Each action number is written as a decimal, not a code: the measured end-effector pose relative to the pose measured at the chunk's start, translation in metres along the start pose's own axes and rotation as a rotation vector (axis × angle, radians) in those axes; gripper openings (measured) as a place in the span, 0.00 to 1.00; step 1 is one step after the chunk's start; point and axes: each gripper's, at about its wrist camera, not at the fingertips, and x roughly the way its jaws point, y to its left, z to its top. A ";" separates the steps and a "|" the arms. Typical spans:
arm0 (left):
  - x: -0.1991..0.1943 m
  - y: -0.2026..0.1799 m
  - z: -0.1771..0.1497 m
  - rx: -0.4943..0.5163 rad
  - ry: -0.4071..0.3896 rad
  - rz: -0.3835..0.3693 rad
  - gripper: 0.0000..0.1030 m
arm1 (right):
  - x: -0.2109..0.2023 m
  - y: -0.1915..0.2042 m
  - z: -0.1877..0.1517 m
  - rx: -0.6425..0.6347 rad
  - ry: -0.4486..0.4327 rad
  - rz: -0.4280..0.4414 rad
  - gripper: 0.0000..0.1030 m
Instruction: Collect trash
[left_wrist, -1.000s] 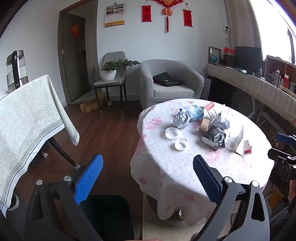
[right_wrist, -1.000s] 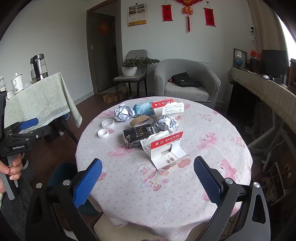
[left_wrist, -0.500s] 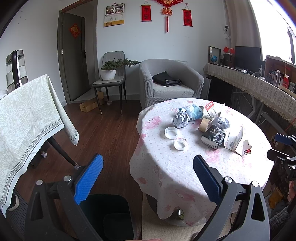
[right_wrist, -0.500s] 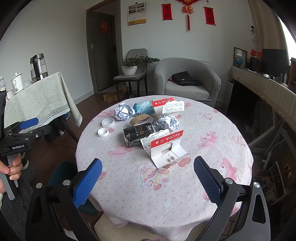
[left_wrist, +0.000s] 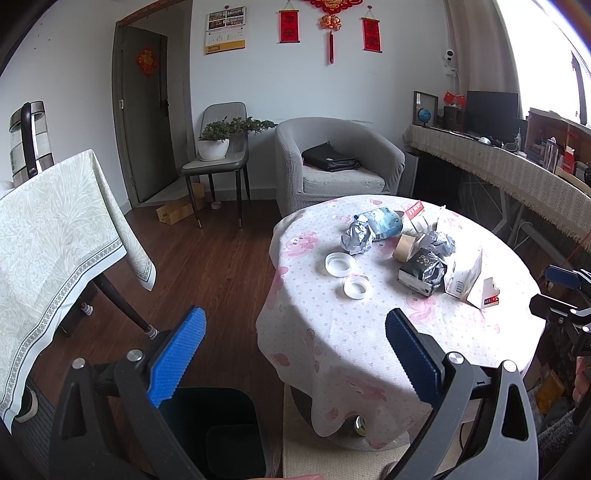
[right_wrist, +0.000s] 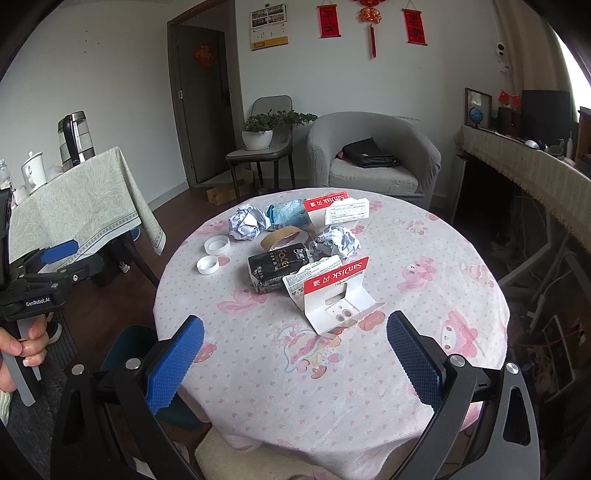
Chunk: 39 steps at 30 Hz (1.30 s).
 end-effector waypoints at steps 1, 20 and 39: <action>0.000 -0.001 0.000 -0.001 0.001 0.000 0.97 | -0.001 -0.001 0.000 0.006 -0.004 0.003 0.97; 0.002 0.001 0.003 -0.002 0.005 -0.004 0.97 | -0.006 0.008 0.004 -0.030 -0.026 -0.004 0.97; 0.002 0.001 0.002 -0.005 0.005 -0.003 0.97 | -0.005 0.013 0.002 -0.051 -0.013 -0.001 0.97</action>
